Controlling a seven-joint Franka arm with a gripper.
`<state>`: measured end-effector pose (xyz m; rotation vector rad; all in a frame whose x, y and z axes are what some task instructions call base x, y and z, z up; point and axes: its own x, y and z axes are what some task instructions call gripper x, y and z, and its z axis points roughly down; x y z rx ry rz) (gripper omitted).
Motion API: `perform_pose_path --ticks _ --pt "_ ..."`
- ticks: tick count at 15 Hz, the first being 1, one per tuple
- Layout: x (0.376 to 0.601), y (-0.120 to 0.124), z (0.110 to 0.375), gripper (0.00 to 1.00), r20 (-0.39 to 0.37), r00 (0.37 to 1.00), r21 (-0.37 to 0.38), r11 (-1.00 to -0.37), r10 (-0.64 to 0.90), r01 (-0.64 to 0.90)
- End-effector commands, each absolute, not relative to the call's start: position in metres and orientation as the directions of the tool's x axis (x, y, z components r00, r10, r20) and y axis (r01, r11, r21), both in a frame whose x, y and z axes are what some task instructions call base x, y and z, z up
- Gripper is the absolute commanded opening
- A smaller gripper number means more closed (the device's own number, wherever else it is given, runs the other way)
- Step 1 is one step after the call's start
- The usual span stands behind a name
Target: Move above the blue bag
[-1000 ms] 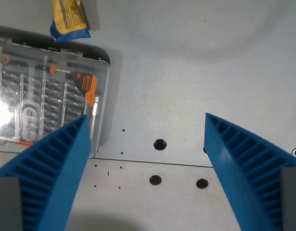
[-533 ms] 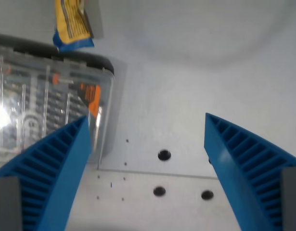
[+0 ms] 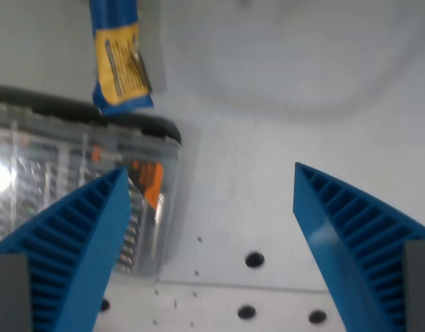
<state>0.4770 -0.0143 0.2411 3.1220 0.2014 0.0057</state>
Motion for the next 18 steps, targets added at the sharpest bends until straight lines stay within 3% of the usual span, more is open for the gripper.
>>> perform_pose_path --ticks 1,18 --pt "0.493 -0.005 0.232 1.0 -0.021 0.995 0.026 -0.995 0.098 0.099" --pt "0.547 0.042 0.163 1.0 -0.011 0.996 0.106 -0.991 0.085 0.085"
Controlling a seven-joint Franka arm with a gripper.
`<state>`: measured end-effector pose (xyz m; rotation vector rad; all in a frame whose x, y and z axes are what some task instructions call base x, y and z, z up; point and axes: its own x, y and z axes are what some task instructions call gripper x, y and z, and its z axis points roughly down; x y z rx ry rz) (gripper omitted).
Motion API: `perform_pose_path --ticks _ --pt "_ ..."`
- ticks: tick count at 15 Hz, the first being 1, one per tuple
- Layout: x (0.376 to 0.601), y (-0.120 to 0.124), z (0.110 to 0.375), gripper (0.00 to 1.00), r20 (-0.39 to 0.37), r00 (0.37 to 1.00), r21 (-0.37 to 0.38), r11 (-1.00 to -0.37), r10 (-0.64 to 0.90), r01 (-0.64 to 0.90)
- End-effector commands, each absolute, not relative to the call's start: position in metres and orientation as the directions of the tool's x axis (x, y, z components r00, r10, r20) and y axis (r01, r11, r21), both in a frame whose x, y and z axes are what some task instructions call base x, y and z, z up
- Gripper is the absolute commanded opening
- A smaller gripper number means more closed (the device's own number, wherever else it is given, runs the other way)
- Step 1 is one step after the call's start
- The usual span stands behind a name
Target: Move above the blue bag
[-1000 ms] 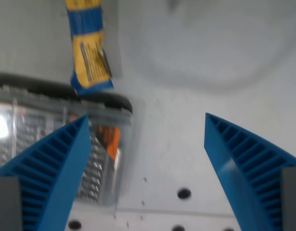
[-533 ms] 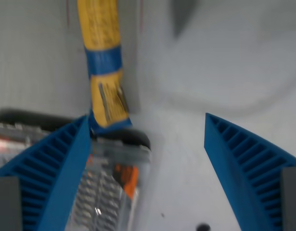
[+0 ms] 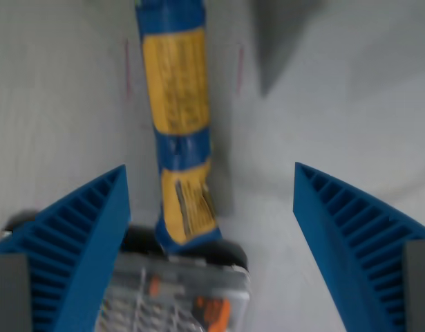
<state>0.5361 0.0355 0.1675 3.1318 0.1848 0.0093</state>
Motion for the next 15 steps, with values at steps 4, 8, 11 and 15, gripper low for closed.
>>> perform_pose_path --ticks 4,8,11,15 --pt "0.555 0.049 0.152 1.0 -0.01 0.996 0.114 -0.99 0.085 0.086" --pt "0.56 0.055 0.145 1.0 -0.001 0.996 0.117 -0.989 0.089 0.089" --pt "0.562 0.058 0.142 1.0 0.0 0.996 0.121 -0.989 0.087 0.087" --pt "0.564 0.06 0.14 1.0 -0.005 0.996 0.122 -0.989 0.088 0.088"
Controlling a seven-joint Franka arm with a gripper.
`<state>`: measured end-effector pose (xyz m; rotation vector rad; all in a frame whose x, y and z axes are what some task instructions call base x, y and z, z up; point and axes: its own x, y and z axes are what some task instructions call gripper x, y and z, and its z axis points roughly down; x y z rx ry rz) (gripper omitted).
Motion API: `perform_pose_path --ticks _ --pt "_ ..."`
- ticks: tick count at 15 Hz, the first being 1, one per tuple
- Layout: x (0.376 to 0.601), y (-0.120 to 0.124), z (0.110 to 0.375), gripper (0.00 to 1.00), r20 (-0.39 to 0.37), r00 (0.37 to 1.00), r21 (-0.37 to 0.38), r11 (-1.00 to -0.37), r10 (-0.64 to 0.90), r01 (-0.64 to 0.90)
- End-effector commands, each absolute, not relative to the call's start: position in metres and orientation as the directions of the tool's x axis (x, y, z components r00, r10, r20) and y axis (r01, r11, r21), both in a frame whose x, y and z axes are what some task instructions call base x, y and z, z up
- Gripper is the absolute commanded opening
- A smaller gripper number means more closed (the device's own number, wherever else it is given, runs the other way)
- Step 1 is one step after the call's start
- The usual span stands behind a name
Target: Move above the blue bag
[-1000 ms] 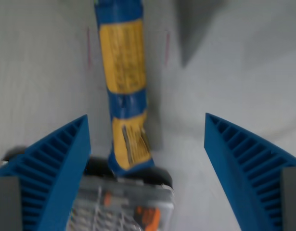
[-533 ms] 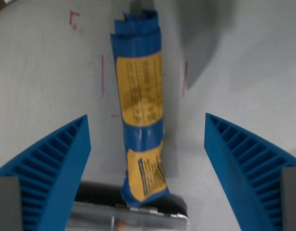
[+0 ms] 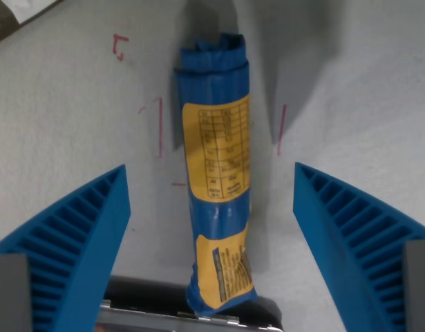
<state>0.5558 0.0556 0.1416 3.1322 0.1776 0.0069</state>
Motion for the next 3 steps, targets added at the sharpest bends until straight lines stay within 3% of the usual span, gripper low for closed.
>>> perform_pose_path --ticks 1,3 --pt "0.5638 0.0606 0.1398 1.0 -0.006 0.996 0.12 -0.989 0.089 0.089" --pt "0.5638 0.0606 0.1398 1.0 -0.006 0.996 0.12 -0.989 0.089 0.089"
